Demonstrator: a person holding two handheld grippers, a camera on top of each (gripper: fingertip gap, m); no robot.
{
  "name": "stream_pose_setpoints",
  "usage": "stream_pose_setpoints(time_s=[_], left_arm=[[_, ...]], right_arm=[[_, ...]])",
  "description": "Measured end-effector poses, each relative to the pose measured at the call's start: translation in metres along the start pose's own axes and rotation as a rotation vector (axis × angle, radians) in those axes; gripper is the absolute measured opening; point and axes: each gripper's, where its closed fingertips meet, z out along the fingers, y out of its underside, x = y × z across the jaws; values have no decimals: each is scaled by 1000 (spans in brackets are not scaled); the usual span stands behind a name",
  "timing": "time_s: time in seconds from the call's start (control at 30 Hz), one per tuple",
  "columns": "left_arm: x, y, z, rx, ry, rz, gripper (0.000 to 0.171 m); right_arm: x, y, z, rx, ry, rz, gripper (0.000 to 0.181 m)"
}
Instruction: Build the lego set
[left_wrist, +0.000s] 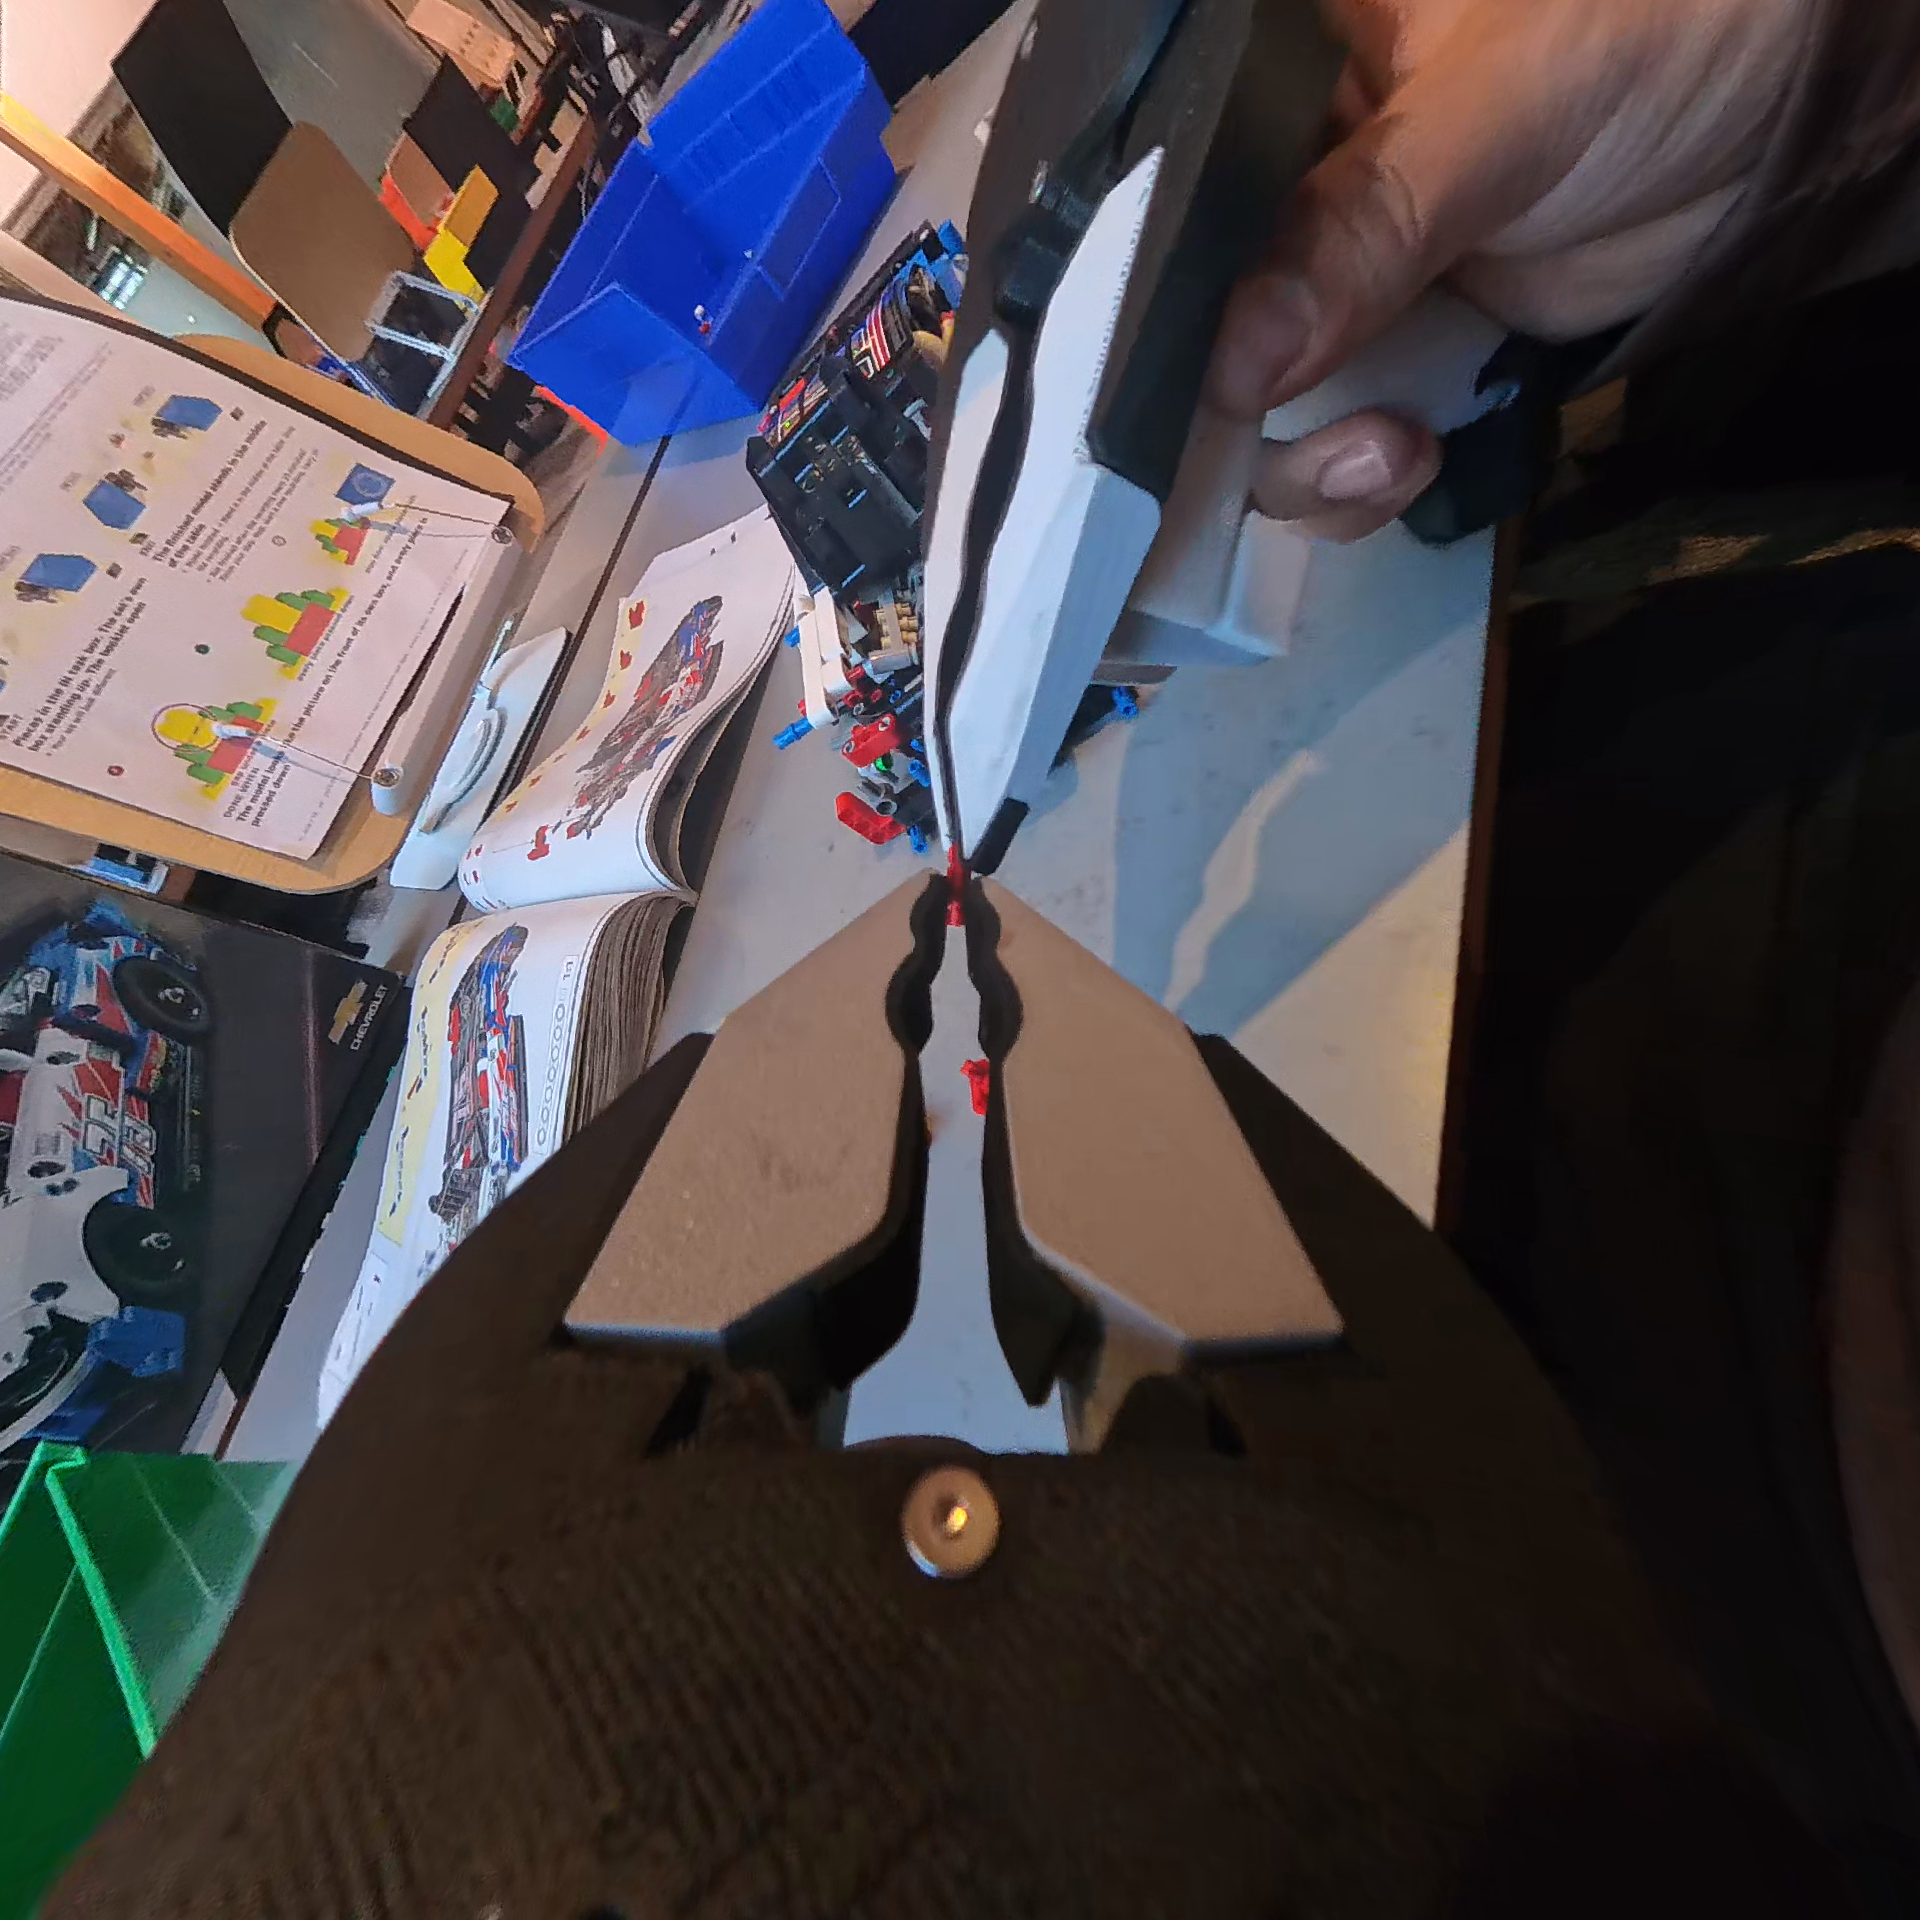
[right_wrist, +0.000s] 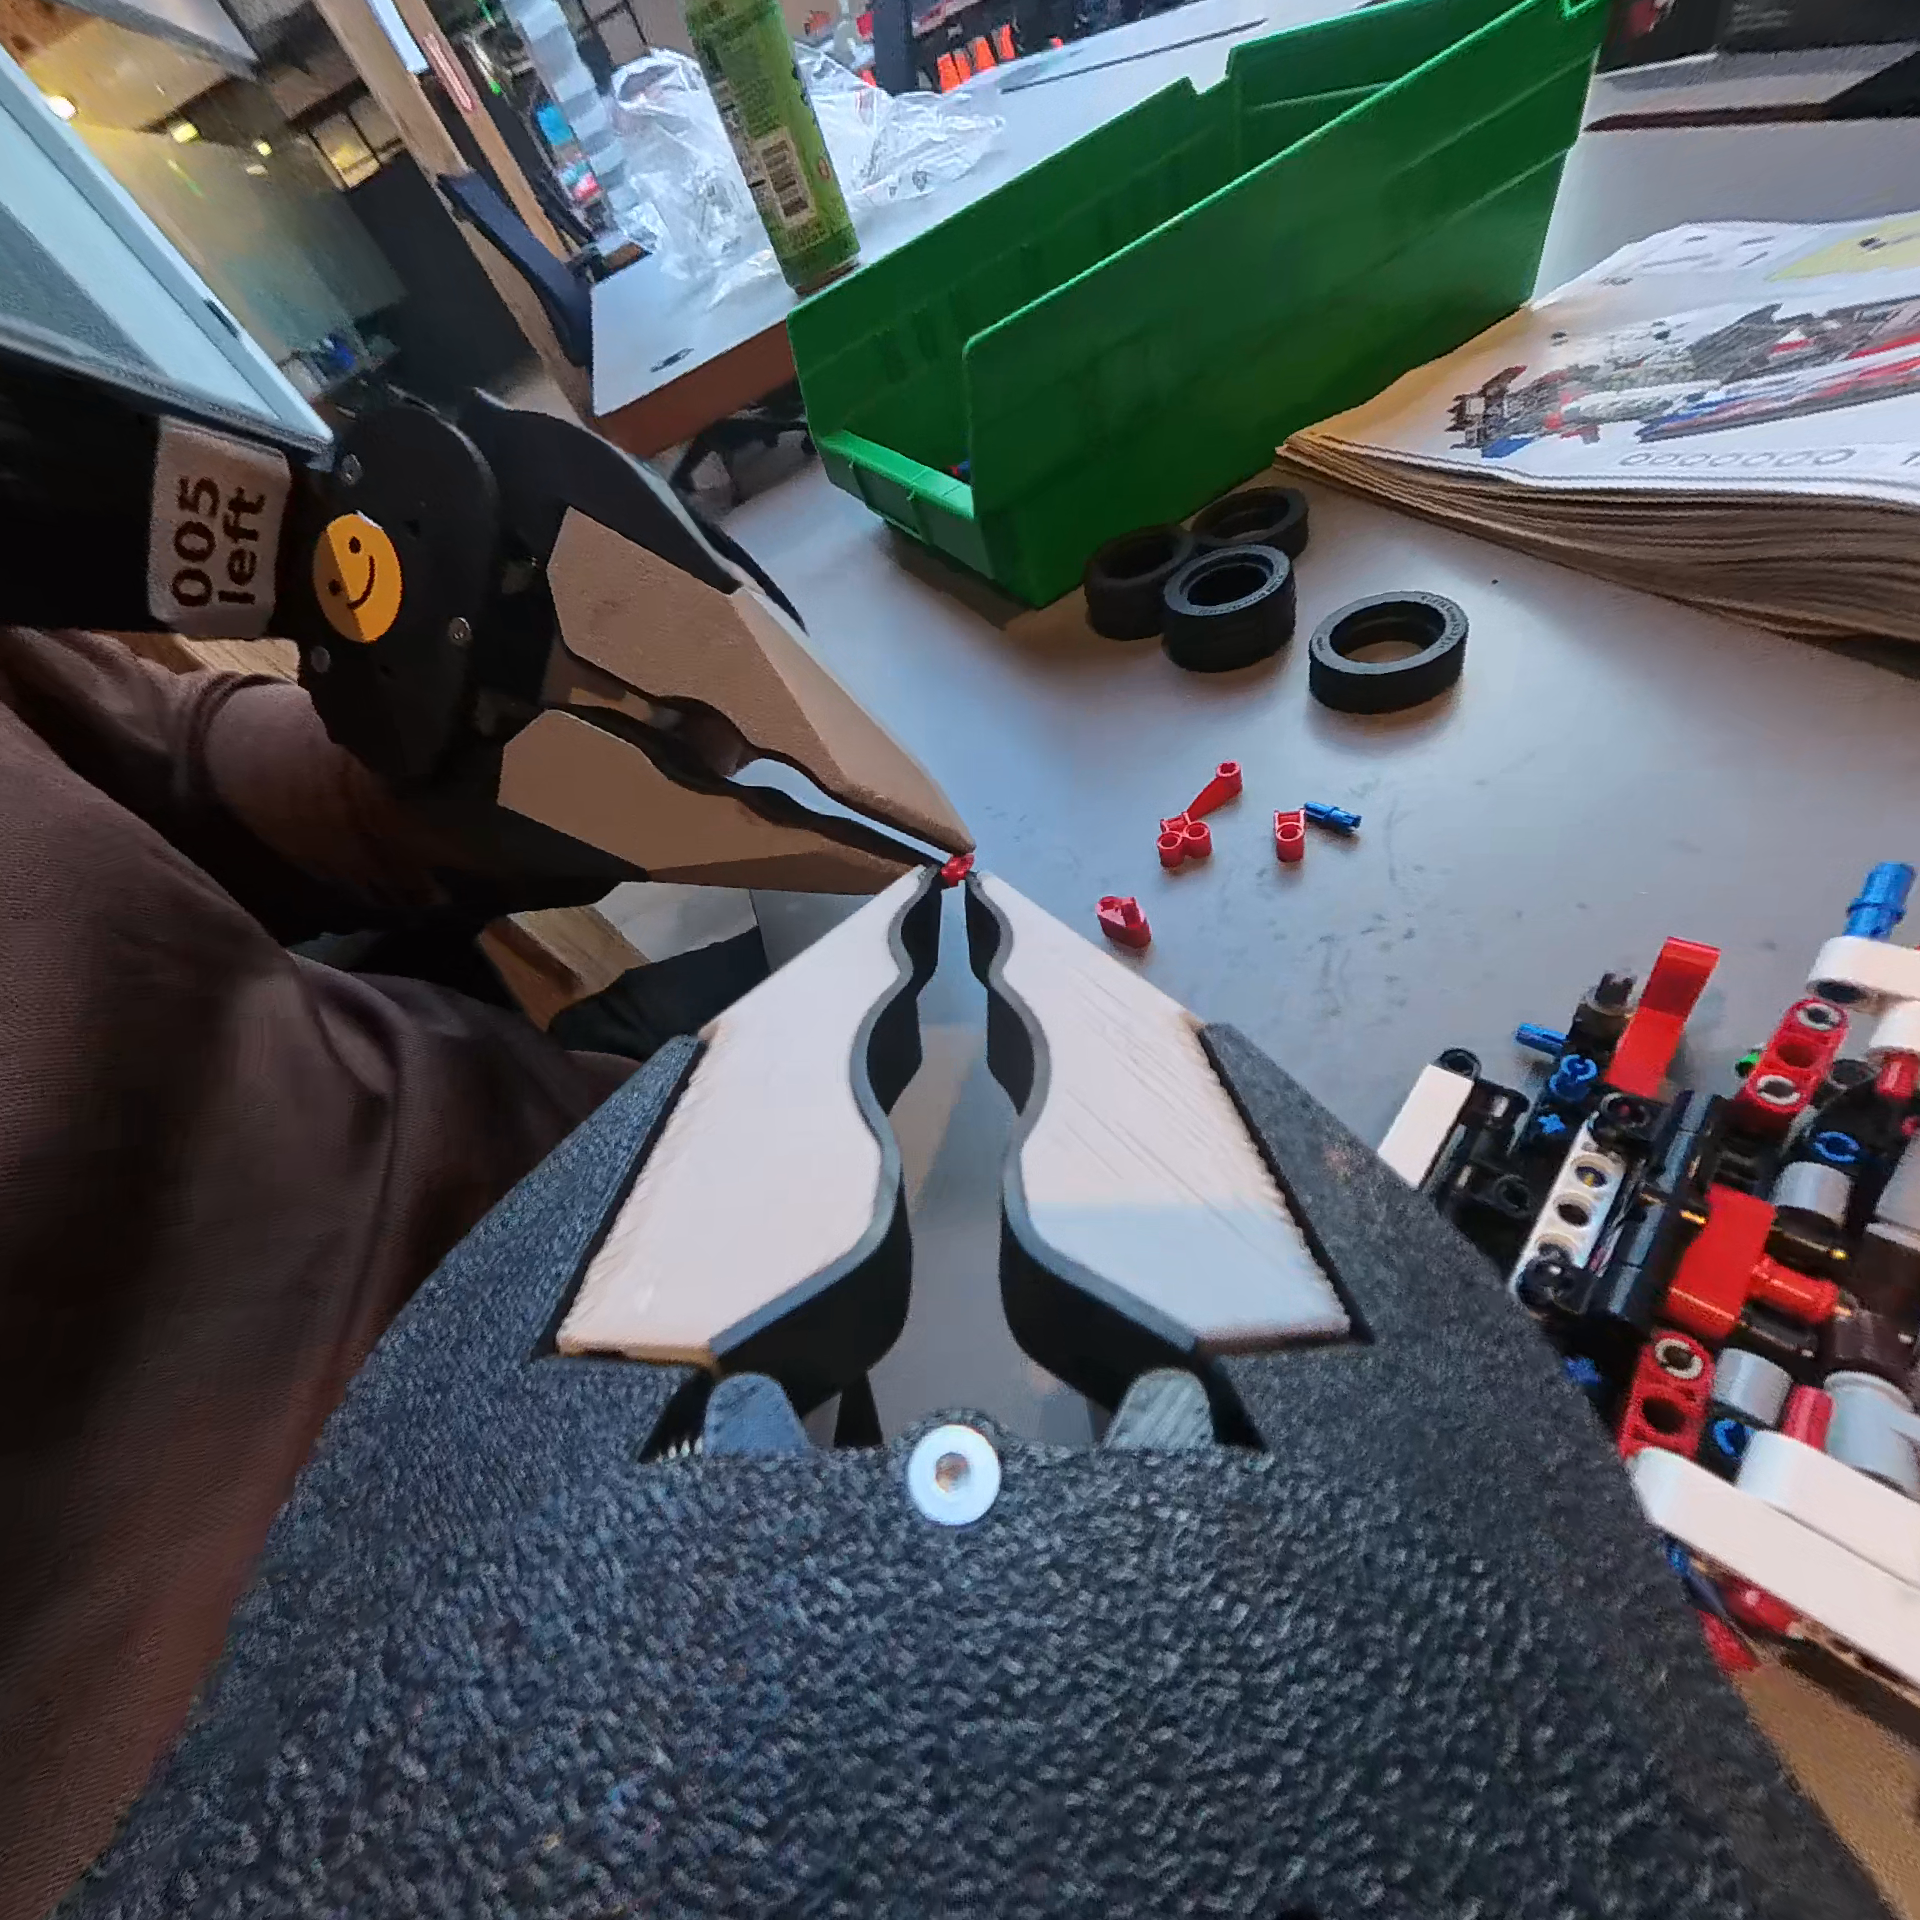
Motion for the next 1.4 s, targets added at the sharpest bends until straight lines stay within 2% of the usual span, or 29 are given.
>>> stream_pose_setpoints(time_s=[0.2,0.3,0.5,0.6,0.67,0.8,0.97,1.1,1.27,1.4], left_arm=[[-1,2,3,-38,-38,99,0],[-2,1,3,-38,-29,71,0],[0,-2,2,-6,43,-111,0],[0,2,-3,-5,87,-216,12],[-3,13,-7,-20,103,-280,14],[2,50,-1,-126,212,-473,24],[18,73,16,-239,358,-610,33],[22,72,20,-251,390,-611,30],[41,57,17,-237,453,-597,29],[30,58,18,-236,371,-554,22]], right_arm=[[2,-2,0,11,-31,54,4],[2,-3,0,11,-17,26,4],[3,-3,-2,0,35,-44,3],[11,3,-2,-39,89,-74,4],[16,6,-2,-60,106,-67,4],[19,11,-1,-89,117,-74,4],[24,19,2,-141,130,-92,4],[28,26,2,-185,147,-118,4],[30,31,0,-225,152,-159,4],[26,36,1,-260,118,-185,4]])
